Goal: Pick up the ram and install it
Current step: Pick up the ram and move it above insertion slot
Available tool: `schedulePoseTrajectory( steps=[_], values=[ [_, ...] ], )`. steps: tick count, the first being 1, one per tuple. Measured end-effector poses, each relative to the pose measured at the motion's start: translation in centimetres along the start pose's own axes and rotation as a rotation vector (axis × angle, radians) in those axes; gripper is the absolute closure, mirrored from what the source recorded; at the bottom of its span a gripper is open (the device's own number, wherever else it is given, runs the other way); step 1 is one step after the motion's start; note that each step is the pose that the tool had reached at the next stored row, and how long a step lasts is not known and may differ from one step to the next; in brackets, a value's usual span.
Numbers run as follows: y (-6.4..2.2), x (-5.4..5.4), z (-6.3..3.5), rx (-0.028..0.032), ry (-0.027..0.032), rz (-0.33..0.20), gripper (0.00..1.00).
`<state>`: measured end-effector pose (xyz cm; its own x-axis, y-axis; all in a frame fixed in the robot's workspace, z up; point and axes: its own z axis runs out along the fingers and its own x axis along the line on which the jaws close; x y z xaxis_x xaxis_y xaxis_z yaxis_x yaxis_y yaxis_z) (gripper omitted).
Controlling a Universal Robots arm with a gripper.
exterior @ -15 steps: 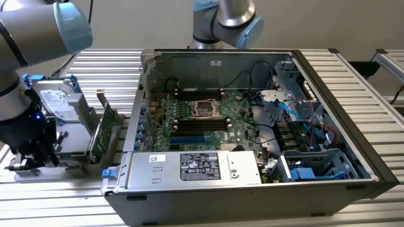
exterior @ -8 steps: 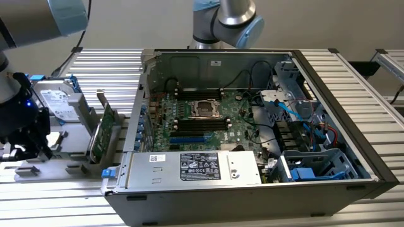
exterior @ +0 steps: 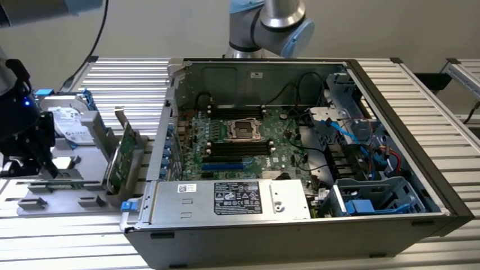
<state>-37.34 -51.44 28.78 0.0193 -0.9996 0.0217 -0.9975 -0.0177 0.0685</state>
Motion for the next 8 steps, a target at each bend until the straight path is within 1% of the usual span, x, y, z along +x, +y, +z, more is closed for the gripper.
schedulePoseTrajectory(
  steps=[5,8],
  values=[
    [-1.32,0.1,-2.34,-0.0065,0.0004,-0.005,0.86],
    [-2.28,0.1,-3.78,-0.0104,0.0003,-0.008,0.86]
  ],
)
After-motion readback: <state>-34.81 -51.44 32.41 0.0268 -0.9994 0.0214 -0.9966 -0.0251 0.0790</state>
